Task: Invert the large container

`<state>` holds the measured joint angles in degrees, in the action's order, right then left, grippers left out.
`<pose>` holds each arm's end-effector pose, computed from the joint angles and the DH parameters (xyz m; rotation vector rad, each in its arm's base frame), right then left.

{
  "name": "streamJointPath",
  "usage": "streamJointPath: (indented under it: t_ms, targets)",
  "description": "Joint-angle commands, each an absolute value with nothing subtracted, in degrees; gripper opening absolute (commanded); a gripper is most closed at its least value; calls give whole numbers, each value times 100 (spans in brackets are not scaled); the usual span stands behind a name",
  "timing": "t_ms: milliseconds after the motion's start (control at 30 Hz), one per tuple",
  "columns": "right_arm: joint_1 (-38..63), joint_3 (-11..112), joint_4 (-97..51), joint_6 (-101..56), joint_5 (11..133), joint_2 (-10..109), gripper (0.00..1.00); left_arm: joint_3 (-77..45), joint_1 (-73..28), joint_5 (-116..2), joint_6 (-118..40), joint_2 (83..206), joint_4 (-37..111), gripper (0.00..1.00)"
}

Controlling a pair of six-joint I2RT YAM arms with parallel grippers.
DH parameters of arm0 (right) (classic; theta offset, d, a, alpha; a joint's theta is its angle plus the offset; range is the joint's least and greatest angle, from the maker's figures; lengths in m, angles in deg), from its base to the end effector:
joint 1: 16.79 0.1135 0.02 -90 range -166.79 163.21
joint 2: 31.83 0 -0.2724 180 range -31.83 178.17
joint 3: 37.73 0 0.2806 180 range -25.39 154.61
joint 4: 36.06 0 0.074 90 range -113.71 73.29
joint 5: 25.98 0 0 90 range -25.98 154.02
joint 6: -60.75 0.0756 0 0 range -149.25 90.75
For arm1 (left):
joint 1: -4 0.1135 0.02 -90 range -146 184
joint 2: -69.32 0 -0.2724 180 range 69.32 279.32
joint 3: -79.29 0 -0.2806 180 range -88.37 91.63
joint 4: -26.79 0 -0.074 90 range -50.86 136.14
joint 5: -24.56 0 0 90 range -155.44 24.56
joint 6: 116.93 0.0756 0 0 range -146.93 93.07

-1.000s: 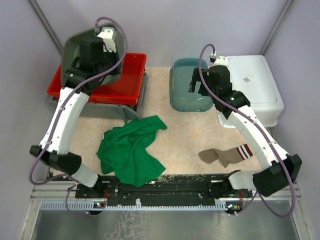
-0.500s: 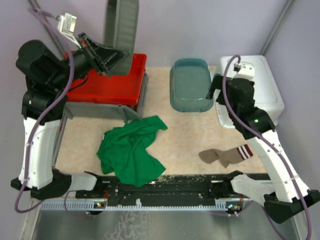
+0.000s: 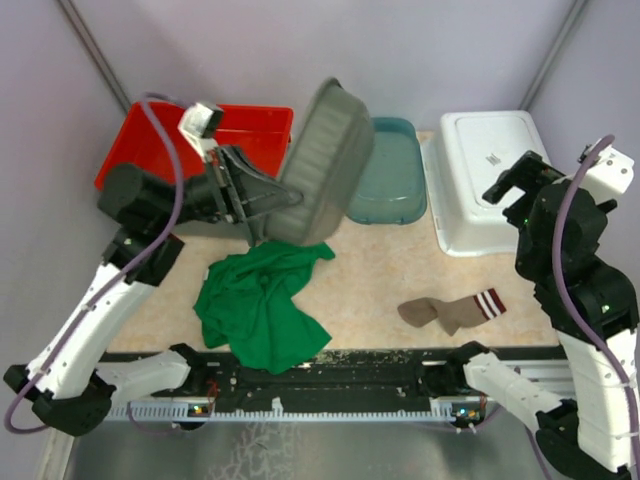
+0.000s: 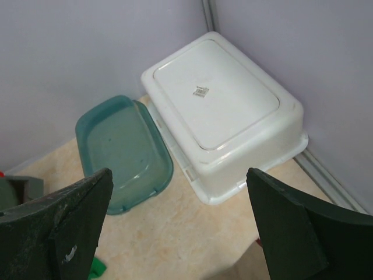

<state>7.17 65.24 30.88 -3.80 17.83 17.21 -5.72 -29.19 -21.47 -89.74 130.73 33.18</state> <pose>0.1407 0.0028 0.5176 0.5763 1.6292 -0.0900 0.1701 -0.1740 0.5666 0.4724 1.3984 -1.8312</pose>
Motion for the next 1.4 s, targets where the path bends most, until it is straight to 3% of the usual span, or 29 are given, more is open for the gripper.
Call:
streamJointPath:
  t_ms: [0,200,433,1100,1233,1367]
  targets:
    - [676,6947,3464,-337,1670,1831,98,-1505,-3846,-2949,-9596,13177,1739,0]
    - [677,6932,3645,-585,1894,1884,98,-2013,-4566,-3544,-9516,13689,1050,0]
    - [676,6646,3373,-746,2096,1660,98,-3448,-4827,-4376,-10419,14153,-1283,0]
    - [676,5874,3556,-532,2790,1719,98,-5538,-4998,-6521,-12320,14526,-3520,0]
    - [676,5879,3538,-546,2829,1721,98,-5992,-5098,-6888,-12694,14210,-3275,0]
    - [676,5883,3518,-611,2816,1721,98,-6103,-5171,-7094,-12533,13424,-1793,0]
